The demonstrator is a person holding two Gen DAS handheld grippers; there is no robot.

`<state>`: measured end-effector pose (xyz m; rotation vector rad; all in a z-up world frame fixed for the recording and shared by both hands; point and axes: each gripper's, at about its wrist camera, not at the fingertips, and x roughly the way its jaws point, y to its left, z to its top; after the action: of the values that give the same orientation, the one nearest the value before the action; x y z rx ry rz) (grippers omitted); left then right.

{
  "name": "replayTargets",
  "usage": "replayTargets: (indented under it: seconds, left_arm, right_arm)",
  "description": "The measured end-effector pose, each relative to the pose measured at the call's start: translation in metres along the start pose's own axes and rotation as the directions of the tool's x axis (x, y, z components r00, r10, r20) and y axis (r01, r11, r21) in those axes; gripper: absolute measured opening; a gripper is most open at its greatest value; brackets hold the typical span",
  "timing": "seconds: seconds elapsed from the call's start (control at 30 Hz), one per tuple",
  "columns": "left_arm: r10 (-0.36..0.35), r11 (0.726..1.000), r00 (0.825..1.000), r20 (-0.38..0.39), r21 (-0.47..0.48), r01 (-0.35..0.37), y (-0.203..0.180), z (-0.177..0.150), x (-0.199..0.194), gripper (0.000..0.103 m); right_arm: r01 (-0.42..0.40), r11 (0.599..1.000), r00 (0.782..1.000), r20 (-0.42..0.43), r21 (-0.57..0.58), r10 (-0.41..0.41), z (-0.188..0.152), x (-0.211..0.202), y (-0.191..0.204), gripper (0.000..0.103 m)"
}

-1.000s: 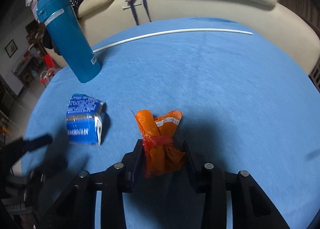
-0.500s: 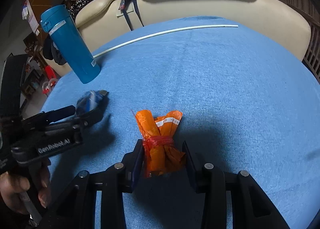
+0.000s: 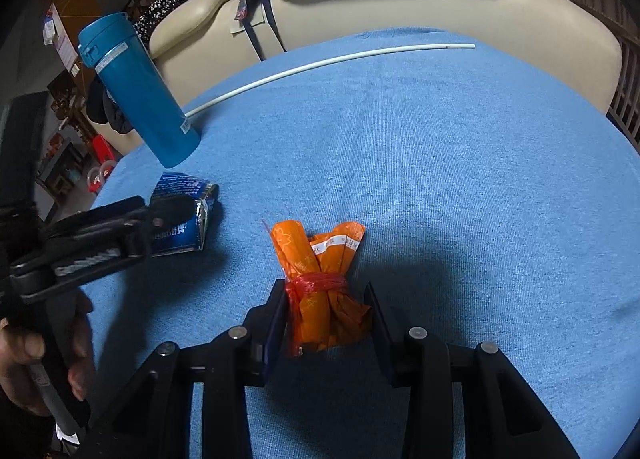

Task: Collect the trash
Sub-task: 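Grasp the orange wrapper bundle with the right tool while the left tool grasps the blue packet, then lift the orange bundle with the right tool while the left tool lifts the blue packet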

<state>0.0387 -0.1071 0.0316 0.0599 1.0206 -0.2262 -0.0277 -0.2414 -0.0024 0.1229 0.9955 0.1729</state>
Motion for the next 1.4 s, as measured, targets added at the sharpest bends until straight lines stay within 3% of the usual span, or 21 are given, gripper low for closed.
replayTargets:
  seconds: [0.2,0.3,0.37,0.4,0.43,0.67,1.13,1.4]
  left_arm:
    - [0.022,1.000,1.000,-0.013,0.006,-0.022,0.000,0.002,0.020,0.085]
    - [-0.016,1.000,1.000,0.000,-0.002,0.016,0.003,0.002,0.025,0.083]
    - [-0.024,1.000,1.000,0.011,0.008,0.024,0.003,0.001,0.026,0.067]
    - [-0.029,0.999,0.999,0.014,0.013,0.029,0.004,0.003,0.027,0.051]
    - [-0.045,0.999,0.999,0.011,0.013,0.045,0.005,0.004,0.028,0.046]
    - [-0.109,0.994,0.994,0.022,0.013,0.108,0.011,0.000,0.026,0.045]
    - [-0.064,0.996,0.997,0.037,0.071,0.062,-0.006,-0.023,0.015,0.045]
    - [-0.082,0.994,0.995,0.054,0.083,0.077,-0.015,-0.033,-0.022,0.045]
  right_arm:
    - [0.001,1.000,1.000,0.000,0.001,-0.001,0.000,0.000,0.000,0.041]
    - [0.003,1.000,1.000,0.001,0.001,-0.003,0.000,0.000,0.000,0.041]
    - [0.005,1.000,1.000,0.001,0.002,-0.005,0.001,0.001,0.001,0.041]
    - [0.005,1.000,1.000,0.001,0.002,-0.005,0.001,0.001,0.001,0.041]
    - [0.005,1.000,1.000,0.001,0.001,-0.005,0.001,0.001,0.001,0.041]
    - [0.008,1.000,1.000,0.001,0.001,-0.008,0.002,0.001,0.003,0.041]
    - [0.035,0.999,0.999,0.020,0.023,-0.035,-0.010,-0.023,0.009,0.041]
    - [0.064,0.995,0.997,0.029,0.080,-0.066,-0.040,-0.053,0.005,0.041]
